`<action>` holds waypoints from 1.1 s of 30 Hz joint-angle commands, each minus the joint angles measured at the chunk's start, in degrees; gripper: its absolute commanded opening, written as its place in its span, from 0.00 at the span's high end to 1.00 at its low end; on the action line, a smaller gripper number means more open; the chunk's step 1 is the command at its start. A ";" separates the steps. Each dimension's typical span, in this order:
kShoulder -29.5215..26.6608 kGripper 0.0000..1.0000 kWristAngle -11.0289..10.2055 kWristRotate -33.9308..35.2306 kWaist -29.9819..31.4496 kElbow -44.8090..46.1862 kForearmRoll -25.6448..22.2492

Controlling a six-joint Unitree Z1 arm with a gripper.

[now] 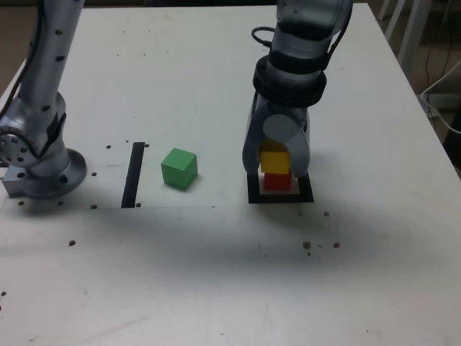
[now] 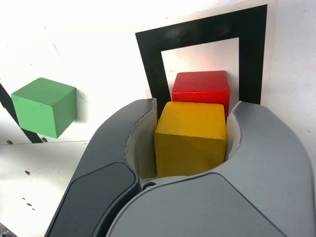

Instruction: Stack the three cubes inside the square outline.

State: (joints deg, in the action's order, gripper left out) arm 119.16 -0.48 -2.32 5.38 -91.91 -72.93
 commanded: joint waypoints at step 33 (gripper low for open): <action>-20.83 0.00 -3.77 2.39 -3.08 18.28 0.26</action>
State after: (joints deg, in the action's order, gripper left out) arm 100.55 -4.39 -0.06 2.54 -76.70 -72.95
